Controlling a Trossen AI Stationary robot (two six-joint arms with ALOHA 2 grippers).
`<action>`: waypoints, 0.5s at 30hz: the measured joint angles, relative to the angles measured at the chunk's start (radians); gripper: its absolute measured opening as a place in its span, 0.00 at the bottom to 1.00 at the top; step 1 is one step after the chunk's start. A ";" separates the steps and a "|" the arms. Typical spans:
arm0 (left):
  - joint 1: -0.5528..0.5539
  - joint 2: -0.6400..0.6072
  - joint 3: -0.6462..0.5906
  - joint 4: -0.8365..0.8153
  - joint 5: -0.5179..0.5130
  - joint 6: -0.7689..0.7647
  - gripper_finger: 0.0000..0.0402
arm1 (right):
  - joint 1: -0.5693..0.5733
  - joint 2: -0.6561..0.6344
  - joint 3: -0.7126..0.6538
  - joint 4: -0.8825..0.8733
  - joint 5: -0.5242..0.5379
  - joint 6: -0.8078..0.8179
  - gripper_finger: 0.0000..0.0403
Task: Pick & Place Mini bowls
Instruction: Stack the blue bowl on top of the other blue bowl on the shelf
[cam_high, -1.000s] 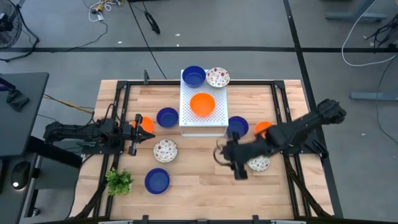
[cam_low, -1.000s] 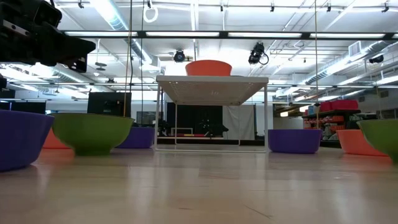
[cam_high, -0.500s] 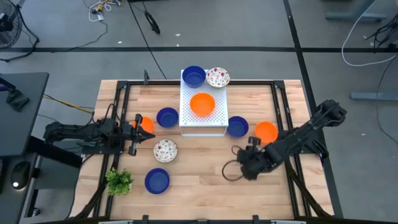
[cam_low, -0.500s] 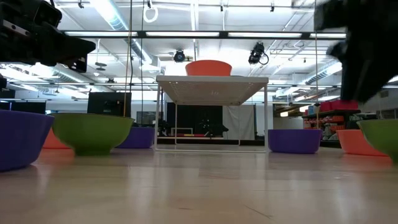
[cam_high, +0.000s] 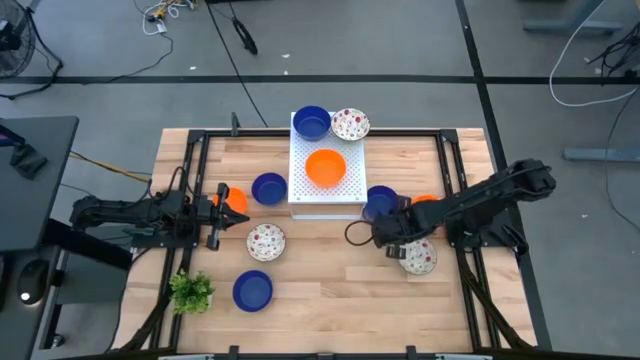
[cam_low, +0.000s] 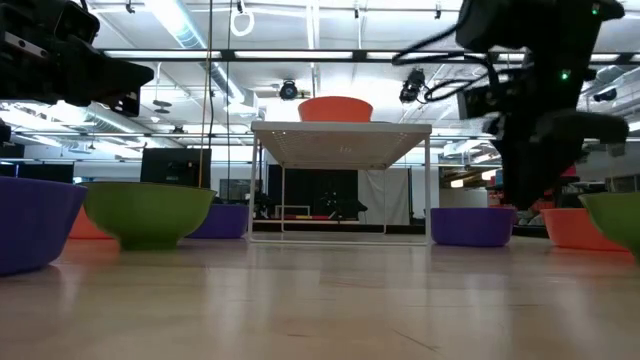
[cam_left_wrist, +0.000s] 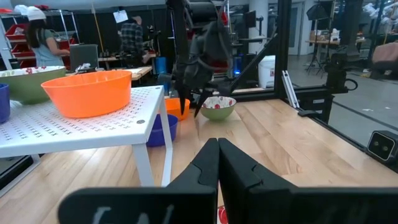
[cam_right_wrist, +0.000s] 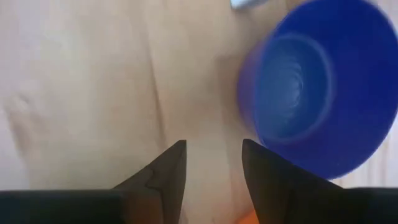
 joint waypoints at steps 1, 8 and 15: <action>0.000 0.000 0.000 0.000 0.000 0.000 0.01 | 0.000 -0.002 0.009 0.000 0.002 -0.021 0.39; 0.000 0.000 0.000 0.000 0.000 0.000 0.01 | -0.055 -0.013 -0.007 0.018 0.054 -0.123 0.39; 0.000 0.000 0.000 0.000 0.000 0.000 0.01 | -0.124 -0.013 -0.094 0.127 0.053 -0.225 0.39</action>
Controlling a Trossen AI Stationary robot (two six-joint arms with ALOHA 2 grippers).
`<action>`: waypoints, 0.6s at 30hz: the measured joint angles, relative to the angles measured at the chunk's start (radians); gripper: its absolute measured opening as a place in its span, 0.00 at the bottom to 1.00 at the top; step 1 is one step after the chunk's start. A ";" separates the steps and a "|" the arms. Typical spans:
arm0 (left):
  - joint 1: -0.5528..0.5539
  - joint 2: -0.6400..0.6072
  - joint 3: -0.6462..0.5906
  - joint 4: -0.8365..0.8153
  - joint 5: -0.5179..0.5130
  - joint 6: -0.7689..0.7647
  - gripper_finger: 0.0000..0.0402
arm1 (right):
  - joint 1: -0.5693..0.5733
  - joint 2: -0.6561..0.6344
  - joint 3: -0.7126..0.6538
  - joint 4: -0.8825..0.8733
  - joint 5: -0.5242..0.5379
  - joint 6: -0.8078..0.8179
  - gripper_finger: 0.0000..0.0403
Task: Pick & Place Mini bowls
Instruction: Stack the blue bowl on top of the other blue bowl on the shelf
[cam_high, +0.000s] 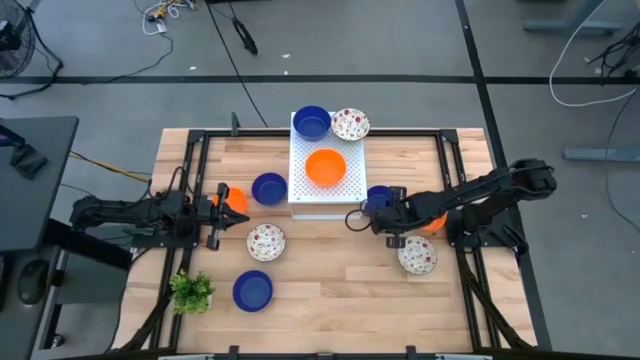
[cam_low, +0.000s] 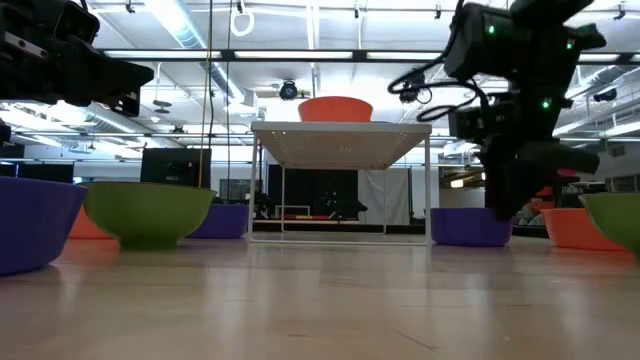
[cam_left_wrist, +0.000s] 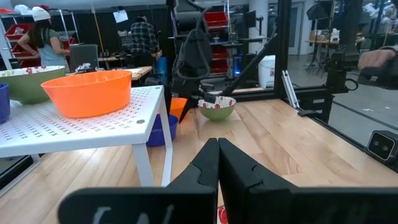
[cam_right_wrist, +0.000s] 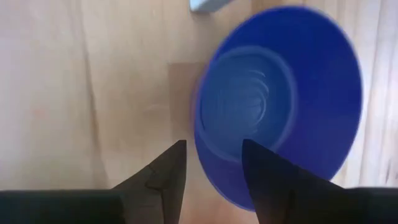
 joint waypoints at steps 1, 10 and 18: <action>0.000 0.000 0.000 0.000 0.000 0.000 0.01 | -0.005 0.000 -0.011 0.014 0.000 -0.005 0.38; 0.000 0.000 0.000 0.000 0.000 0.000 0.01 | -0.007 -0.001 -0.062 0.057 -0.088 0.017 0.09; 0.000 0.000 0.000 0.045 0.014 -0.152 0.01 | 0.094 -0.036 0.076 -0.097 -0.172 0.106 0.03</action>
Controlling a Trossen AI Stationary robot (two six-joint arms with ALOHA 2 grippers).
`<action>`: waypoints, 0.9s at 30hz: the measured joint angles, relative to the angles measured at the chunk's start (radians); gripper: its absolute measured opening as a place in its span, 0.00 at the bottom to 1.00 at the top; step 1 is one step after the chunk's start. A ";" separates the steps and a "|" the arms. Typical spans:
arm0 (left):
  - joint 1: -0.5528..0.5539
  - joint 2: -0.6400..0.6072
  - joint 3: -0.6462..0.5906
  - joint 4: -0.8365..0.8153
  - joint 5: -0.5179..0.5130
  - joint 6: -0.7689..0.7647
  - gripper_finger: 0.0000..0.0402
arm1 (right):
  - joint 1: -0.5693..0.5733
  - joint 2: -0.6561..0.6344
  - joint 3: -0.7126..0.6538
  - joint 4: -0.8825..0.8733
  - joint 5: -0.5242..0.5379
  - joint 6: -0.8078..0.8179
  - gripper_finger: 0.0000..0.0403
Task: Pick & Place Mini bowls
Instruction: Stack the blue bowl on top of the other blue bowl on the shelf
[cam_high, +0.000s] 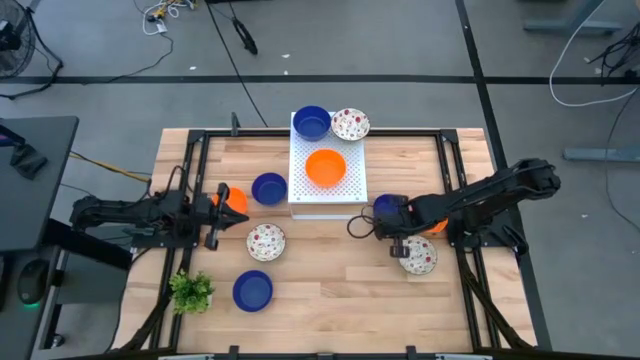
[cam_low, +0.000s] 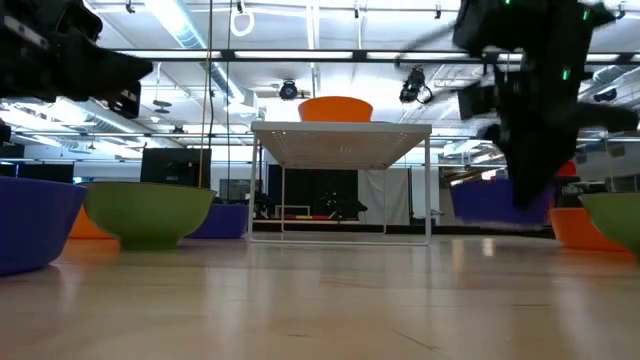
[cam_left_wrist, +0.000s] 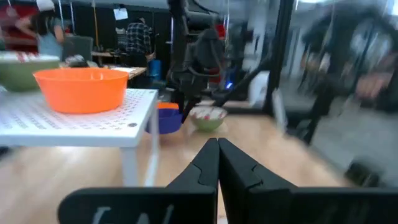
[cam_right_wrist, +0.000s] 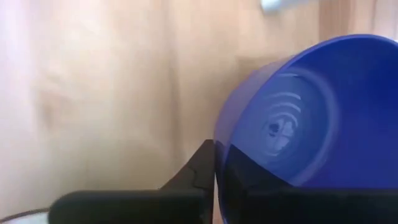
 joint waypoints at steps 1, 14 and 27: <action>0.000 0.000 0.000 0.026 0.000 -0.054 0.01 | 0.018 -0.003 0.029 -0.016 -0.011 0.000 0.02; -0.104 0.182 0.037 0.332 0.055 -0.098 0.01 | 0.262 -0.006 0.281 0.352 -0.169 -0.177 0.01; -0.312 0.952 0.534 0.330 -0.010 0.065 0.17 | 0.282 0.088 0.281 0.687 -0.341 -0.456 0.01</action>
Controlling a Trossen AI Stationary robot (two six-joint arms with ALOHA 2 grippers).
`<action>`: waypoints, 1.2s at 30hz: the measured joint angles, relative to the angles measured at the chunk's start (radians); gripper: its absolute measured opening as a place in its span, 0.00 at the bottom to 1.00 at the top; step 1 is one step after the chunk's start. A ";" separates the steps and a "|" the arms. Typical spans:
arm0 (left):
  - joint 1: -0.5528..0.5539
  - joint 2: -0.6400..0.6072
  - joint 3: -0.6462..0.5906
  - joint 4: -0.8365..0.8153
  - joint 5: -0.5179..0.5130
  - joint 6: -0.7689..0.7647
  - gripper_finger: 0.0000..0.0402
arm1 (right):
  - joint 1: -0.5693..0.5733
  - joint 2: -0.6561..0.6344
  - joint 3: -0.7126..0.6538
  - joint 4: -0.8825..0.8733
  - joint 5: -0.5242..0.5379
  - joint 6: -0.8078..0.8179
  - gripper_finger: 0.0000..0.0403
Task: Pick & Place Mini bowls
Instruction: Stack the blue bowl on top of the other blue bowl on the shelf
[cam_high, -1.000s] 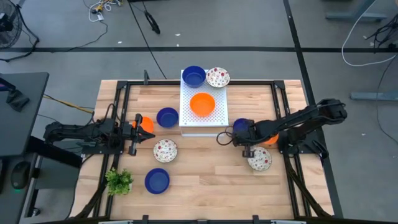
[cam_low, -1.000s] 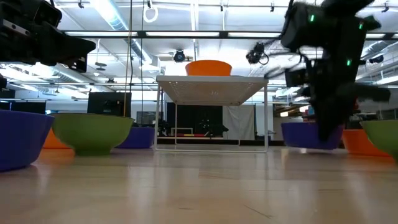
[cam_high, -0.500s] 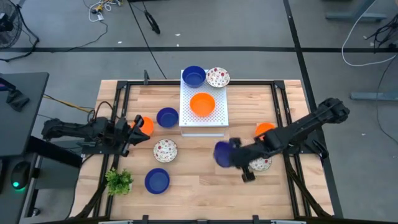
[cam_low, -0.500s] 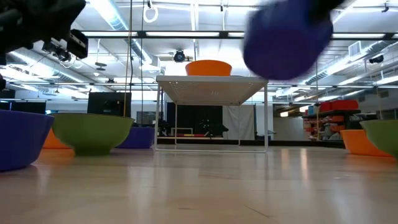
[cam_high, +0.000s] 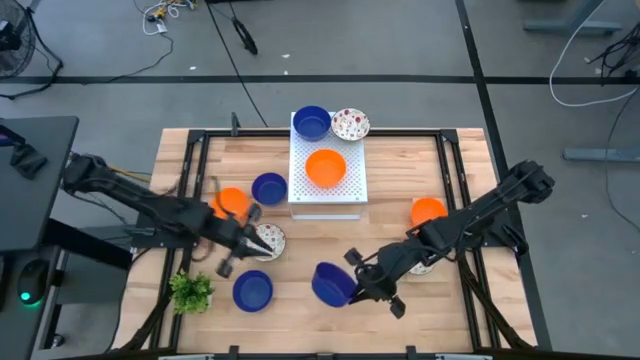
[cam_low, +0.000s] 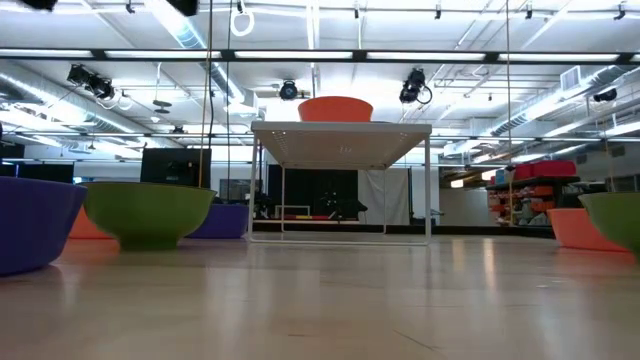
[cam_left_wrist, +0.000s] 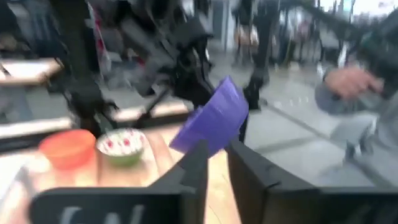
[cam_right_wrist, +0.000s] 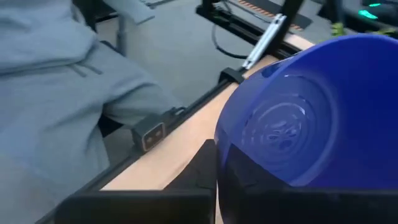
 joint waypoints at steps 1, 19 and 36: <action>-0.003 0.058 0.046 -0.022 0.006 0.000 0.21 | 0.000 0.007 0.000 0.009 -0.012 -0.004 0.01; 0.016 0.605 0.569 -0.282 0.316 0.155 0.71 | 0.000 0.045 0.000 0.042 -0.089 -0.085 0.01; 0.024 0.645 0.599 -0.287 0.619 0.162 0.07 | -0.008 0.045 -0.001 0.098 -0.078 -0.089 0.10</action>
